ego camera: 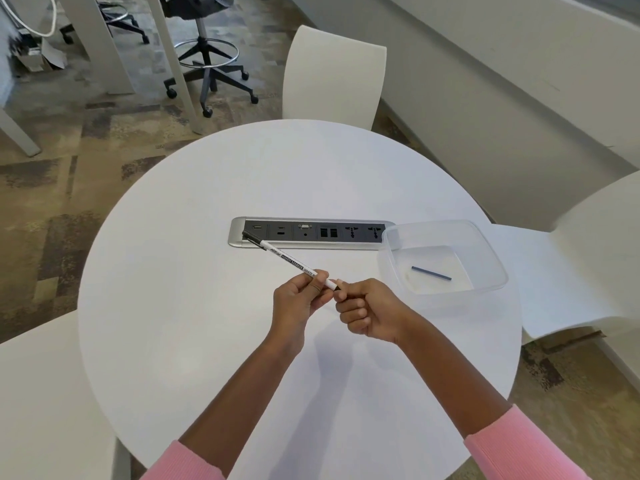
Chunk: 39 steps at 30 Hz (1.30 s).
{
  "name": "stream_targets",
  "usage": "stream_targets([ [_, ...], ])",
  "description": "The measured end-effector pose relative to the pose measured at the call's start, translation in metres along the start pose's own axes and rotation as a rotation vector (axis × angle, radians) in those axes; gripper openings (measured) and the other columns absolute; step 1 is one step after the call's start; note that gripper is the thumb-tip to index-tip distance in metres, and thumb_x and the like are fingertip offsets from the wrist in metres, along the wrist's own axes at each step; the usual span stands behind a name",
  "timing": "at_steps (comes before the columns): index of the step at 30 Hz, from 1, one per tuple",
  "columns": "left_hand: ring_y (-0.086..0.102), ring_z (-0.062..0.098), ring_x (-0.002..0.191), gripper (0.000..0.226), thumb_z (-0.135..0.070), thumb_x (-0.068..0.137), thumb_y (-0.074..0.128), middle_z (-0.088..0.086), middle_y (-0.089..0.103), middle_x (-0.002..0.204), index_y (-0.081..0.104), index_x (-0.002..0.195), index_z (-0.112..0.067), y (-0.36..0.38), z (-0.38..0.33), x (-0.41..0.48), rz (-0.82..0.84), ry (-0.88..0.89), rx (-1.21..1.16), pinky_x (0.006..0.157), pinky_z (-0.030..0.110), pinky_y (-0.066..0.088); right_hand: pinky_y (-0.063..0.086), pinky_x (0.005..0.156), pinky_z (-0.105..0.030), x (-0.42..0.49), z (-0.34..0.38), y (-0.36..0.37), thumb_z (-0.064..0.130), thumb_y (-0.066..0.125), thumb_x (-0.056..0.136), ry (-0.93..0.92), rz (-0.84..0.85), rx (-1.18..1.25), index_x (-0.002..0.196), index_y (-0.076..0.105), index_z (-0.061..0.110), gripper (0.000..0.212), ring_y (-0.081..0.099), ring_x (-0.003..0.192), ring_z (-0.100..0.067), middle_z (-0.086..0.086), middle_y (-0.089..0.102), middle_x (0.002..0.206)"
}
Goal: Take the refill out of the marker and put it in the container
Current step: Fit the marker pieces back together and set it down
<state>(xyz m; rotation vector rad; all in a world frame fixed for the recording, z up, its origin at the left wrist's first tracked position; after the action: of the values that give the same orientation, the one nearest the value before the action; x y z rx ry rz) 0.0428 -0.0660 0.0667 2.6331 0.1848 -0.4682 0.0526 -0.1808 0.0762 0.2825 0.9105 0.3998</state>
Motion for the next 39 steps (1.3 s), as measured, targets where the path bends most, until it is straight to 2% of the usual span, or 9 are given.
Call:
stream_targets([
  [5, 0.066, 0.006, 0.060, 0.018, -0.010, 0.087, 0.058, -0.004, 0.070, 0.060, 0.068, 0.072, -0.008, -0.003, -0.008, 0.004, -0.052, 0.017, -0.031, 0.063, 0.012, 0.053, 0.037, 0.044, -0.020, -0.003, 0.007, 0.004, 0.036, 0.037, 0.096, -0.396, -0.279, -0.438, 0.062, 0.051, 0.016, 0.042, 0.040, 0.040, -0.009, 0.005, 0.042, 0.042],
  [9, 0.069, 0.009, 0.063, 0.020, -0.010, 0.087, 0.059, -0.001, 0.071, 0.063, 0.069, 0.069, -0.008, -0.004, -0.012, 0.004, -0.076, 0.016, -0.073, 0.061, 0.012, 0.053, 0.032, 0.047, -0.017, -0.013, 0.011, 0.010, 0.032, 0.050, 0.091, -0.751, -0.534, -1.016, 0.087, 0.053, 0.018, 0.015, 0.040, 0.046, -0.008, 0.005, 0.043, 0.051],
  [13, 0.070, 0.009, 0.064, 0.019, -0.010, 0.086, 0.060, 0.001, 0.071, 0.065, 0.068, 0.070, -0.005, -0.001, -0.013, 0.003, -0.069, 0.011, -0.069, 0.061, 0.012, 0.053, 0.039, 0.050, -0.031, -0.021, 0.013, 0.017, 0.026, 0.048, 0.093, -0.923, -0.695, -1.353, 0.096, 0.057, 0.009, 0.020, 0.054, 0.063, -0.023, -0.006, 0.063, 0.074],
  [16, 0.068, 0.007, 0.062, 0.016, -0.010, 0.086, 0.060, 0.001, 0.070, 0.064, 0.068, 0.073, -0.004, 0.000, -0.012, 0.002, -0.069, 0.002, -0.079, 0.061, 0.012, 0.053, 0.038, 0.048, -0.034, -0.025, 0.013, 0.021, 0.019, 0.049, 0.092, -1.000, -0.700, -1.455, 0.086, 0.059, 0.004, 0.019, 0.055, 0.064, -0.029, -0.011, 0.062, 0.072],
  [21, 0.068, 0.007, 0.061, 0.016, -0.009, 0.087, 0.058, 0.000, 0.070, 0.060, 0.067, 0.074, -0.005, 0.001, -0.011, -0.001, -0.052, -0.008, -0.087, 0.060, 0.012, 0.054, 0.034, 0.055, -0.032, -0.023, 0.015, 0.019, 0.015, 0.049, 0.092, -0.910, -0.627, -1.204, 0.076, 0.058, 0.004, 0.021, 0.046, 0.060, -0.023, -0.011, 0.059, 0.066],
  [27, 0.066, 0.007, 0.059, 0.017, -0.009, 0.087, 0.058, 0.000, 0.069, 0.061, 0.068, 0.073, -0.007, 0.001, -0.007, -0.006, -0.026, -0.018, -0.060, 0.060, 0.013, 0.054, 0.029, 0.046, -0.023, -0.020, 0.012, 0.010, 0.014, 0.054, 0.087, -0.663, -0.503, -0.690, 0.048, 0.051, 0.015, 0.040, 0.036, 0.037, -0.009, 0.008, 0.038, 0.031],
  [33, 0.065, 0.009, 0.058, 0.020, -0.010, 0.088, 0.057, -0.001, 0.072, 0.063, 0.067, 0.071, -0.007, 0.001, -0.007, -0.008, 0.022, 0.010, 0.008, 0.063, 0.014, 0.054, 0.027, 0.035, -0.013, -0.011, -0.002, 0.003, 0.017, 0.046, 0.092, -0.205, -0.161, -0.087, 0.059, 0.052, 0.013, 0.034, 0.032, 0.033, -0.005, 0.012, 0.029, 0.034],
  [36, 0.065, 0.008, 0.061, 0.018, -0.010, 0.087, 0.058, -0.002, 0.071, 0.062, 0.068, 0.072, -0.007, -0.001, -0.009, -0.006, 0.006, 0.018, 0.010, 0.063, 0.014, 0.053, 0.032, 0.038, -0.014, -0.011, -0.004, 0.006, 0.023, 0.044, 0.094, -0.257, -0.139, -0.088, 0.063, 0.054, 0.014, 0.034, 0.038, 0.036, -0.005, 0.010, 0.035, 0.036],
  [39, 0.066, 0.008, 0.062, 0.015, -0.010, 0.085, 0.060, -0.002, 0.072, 0.063, 0.069, 0.074, -0.007, -0.004, -0.009, -0.006, -0.036, 0.008, -0.037, 0.062, 0.014, 0.054, 0.039, 0.047, -0.020, -0.014, -0.001, 0.010, 0.030, 0.038, 0.097, -0.474, -0.349, -0.445, 0.065, 0.056, 0.014, 0.040, 0.045, 0.041, -0.010, 0.006, 0.045, 0.041],
])
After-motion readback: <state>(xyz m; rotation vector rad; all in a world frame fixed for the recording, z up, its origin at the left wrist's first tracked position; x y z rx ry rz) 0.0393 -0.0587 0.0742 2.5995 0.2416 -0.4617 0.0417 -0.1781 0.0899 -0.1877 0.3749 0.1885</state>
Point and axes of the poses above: each hand's wrist, its own x-axis towards the middle knuckle, its own y-axis out of the palm, z = x × y, the point moved 4 cm from there along x, towards the middle knuckle
